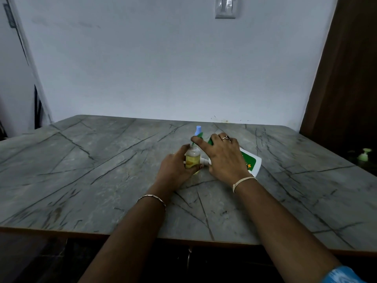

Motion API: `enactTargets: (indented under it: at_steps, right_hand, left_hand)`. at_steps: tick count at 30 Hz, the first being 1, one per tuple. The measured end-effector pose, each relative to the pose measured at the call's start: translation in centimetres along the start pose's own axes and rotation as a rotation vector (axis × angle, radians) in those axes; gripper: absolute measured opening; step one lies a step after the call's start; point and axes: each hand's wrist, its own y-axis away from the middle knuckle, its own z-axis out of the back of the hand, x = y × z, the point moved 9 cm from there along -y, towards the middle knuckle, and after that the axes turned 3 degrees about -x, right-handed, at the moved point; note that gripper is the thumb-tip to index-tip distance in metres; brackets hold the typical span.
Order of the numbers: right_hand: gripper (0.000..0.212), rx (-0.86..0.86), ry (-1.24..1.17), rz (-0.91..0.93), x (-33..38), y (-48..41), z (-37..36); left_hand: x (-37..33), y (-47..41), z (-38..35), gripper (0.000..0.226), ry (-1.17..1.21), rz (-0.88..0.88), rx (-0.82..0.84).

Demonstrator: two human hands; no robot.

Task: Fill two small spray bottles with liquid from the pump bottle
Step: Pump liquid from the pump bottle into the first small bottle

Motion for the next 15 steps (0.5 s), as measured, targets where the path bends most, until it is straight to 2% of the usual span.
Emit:
enactTargets:
  at_steps: [3,10,15]
  right_hand:
    - [0.085,0.018,0.004,0.006,0.02,0.10,0.09]
    - [0.073,0.025,-0.009,-0.028,0.16,-0.34,-0.05]
    - [0.074,0.002,0.007,-0.016,0.19,-0.23,-0.10]
  left_hand:
    - [-0.03,-0.04,-0.03,0.075,-0.009,-0.009,-0.005]
    - [0.13,0.00,-0.25,0.078,-0.029,0.001,0.016]
    - [0.05,0.06,-0.27,0.079,-0.024,0.002,0.030]
